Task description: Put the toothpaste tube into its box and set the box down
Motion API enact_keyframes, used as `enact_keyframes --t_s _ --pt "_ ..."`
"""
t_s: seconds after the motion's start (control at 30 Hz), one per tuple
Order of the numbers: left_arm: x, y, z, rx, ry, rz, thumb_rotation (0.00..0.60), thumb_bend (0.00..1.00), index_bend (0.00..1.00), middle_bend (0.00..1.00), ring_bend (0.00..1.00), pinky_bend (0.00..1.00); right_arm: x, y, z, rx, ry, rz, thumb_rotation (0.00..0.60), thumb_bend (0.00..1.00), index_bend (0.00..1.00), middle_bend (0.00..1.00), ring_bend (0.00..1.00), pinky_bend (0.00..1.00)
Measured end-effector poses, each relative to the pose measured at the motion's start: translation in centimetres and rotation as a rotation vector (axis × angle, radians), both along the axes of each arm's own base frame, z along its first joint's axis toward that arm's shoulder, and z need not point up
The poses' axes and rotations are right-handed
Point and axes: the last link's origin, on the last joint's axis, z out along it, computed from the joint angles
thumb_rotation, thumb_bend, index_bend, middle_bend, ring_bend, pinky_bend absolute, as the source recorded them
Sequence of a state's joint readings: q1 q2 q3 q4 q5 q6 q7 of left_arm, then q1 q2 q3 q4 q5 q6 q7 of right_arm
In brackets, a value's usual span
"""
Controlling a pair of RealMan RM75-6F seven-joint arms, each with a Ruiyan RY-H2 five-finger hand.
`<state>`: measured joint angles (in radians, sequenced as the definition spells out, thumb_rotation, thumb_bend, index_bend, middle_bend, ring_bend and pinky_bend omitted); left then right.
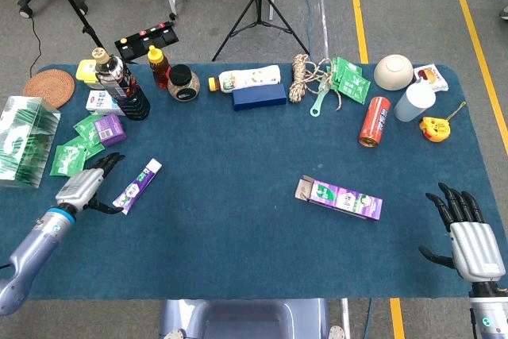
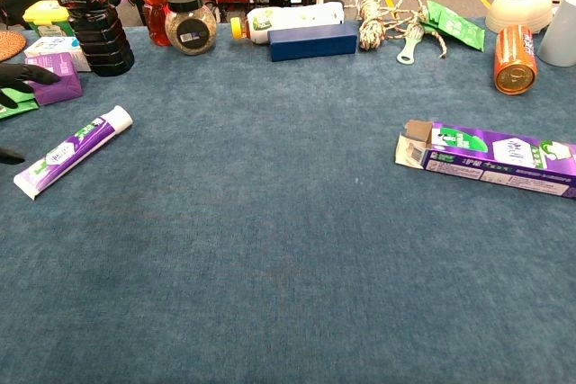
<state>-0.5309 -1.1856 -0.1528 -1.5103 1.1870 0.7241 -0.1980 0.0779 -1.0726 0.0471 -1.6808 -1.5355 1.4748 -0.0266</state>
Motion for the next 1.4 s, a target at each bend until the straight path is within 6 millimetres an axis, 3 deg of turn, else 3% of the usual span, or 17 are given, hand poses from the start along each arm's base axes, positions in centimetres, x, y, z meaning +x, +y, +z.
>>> enact_keyframes --t_s 0.33,0.7,1.4 --pt "1.7 1.1 -3.1 -0.061 -0.118 0.022 0.6 0.07 0.0 0.0 0.0 0.1 0.0 -0.1 -0.2 0.006 0.003 0.001 0.6 0.0 0.12 0.02 0.04 0.0" --pt "3.2 1.1 -5.8 -0.128 -0.128 0.003 0.6 0.07 0.0 0.0 0.0 0.1 0.1 -0.1 -0.5 0.016 0.005 0.003 0.6 0.0 0.12 0.02 0.04 0.0" --pt "7.6 -1.9 -8.0 -0.245 -0.163 -0.141 0.6 0.07 0.0 0.0 0.0 0.1 0.1 -0.1 -0.6 0.022 0.006 -0.002 0.6 0.0 0.12 0.02 0.04 0.0"
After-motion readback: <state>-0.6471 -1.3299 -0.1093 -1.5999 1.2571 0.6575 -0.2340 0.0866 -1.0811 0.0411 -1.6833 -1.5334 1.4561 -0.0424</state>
